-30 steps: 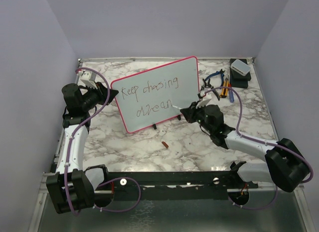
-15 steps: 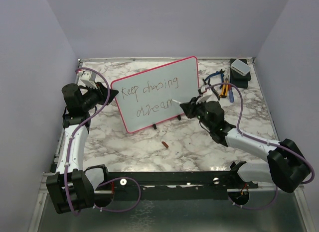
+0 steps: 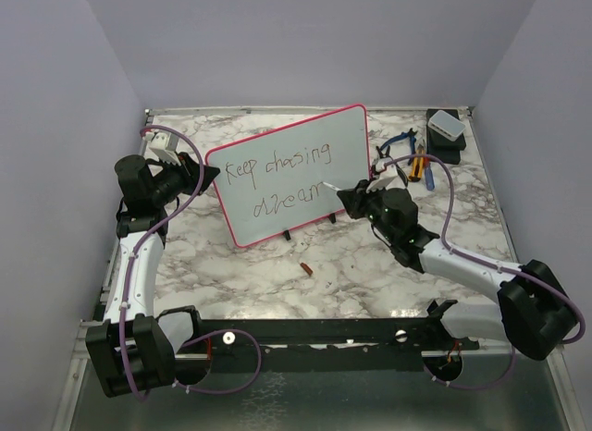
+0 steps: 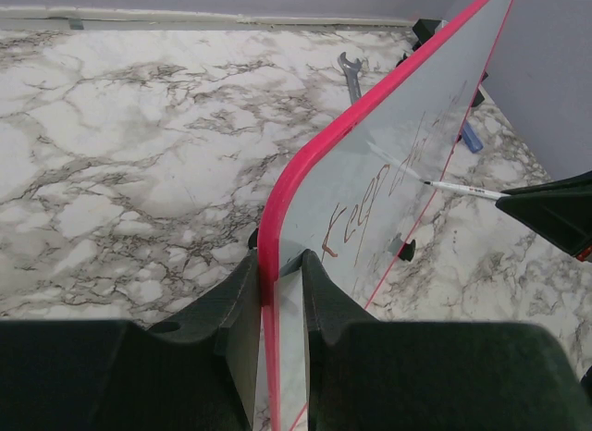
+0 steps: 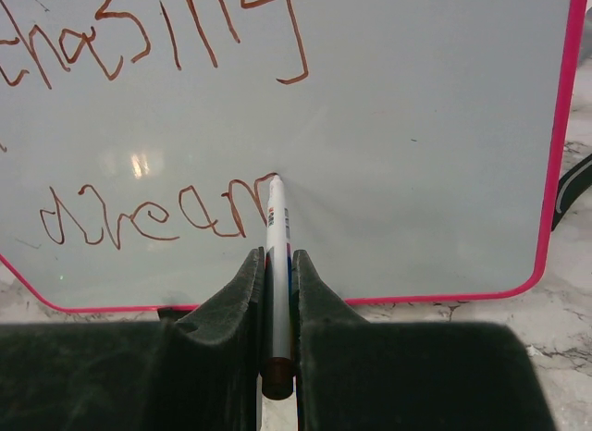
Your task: Write a sentence on the whiteboard
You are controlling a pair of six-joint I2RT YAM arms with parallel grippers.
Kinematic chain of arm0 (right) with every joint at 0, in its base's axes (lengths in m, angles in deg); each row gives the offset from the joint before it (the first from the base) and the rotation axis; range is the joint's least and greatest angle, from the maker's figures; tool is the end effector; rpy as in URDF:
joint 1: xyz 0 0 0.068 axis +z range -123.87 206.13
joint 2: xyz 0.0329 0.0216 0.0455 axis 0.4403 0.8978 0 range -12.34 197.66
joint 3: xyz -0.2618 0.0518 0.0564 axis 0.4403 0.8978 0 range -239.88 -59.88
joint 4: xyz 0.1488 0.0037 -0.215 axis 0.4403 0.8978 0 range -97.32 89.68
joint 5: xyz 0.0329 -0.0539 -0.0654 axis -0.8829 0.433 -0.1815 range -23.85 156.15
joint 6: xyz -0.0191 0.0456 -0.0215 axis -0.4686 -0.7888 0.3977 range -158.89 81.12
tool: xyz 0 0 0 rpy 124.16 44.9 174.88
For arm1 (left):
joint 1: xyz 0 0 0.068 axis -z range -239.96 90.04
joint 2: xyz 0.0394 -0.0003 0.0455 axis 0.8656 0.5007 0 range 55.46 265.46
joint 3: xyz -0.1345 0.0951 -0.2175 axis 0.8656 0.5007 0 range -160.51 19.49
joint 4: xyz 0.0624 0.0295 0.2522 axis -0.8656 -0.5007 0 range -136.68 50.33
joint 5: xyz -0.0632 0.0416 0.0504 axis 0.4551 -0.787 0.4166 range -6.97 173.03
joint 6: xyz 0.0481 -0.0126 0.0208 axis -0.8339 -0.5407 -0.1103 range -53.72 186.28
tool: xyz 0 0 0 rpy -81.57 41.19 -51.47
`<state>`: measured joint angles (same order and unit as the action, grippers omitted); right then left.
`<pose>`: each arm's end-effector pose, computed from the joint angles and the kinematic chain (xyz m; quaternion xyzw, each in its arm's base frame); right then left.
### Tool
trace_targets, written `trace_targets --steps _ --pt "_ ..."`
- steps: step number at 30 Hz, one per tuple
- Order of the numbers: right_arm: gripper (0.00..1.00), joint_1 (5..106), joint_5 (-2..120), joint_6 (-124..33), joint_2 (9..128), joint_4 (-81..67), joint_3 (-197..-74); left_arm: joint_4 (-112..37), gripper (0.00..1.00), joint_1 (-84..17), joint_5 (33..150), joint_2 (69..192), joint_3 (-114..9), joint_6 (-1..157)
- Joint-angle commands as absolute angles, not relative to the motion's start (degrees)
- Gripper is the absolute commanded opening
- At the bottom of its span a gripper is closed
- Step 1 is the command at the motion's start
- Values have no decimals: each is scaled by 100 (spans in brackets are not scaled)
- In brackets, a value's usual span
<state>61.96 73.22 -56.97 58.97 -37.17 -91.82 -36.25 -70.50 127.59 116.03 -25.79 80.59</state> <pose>0.2220 0.1550 0.2364 -0.0782 0.7589 0.2503 0.5960 0.2402 0.0194 0.3163 0.0787 0.7530 -0.3134 0.5732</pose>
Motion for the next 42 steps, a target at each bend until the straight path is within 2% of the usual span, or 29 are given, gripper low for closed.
trace_targets --steps 1,14,24,42 --pt "1 6105 7699 -5786 5802 -3484 -8996 -3636 0 -7050 12715 11556 -2490 8012" --pt "1 6111 7476 -5984 5772 -3378 -8693 -3634 0 -7050 12724 11549 -2481 8020" --pt "1 6106 7692 -5794 5088 -3111 -8911 -3634 0 -7050 12715 11540 -2472 8022" --pt "1 6048 8225 -5453 5546 -3129 -9356 -3634 0 -7050 12715 11527 -2472 8020"
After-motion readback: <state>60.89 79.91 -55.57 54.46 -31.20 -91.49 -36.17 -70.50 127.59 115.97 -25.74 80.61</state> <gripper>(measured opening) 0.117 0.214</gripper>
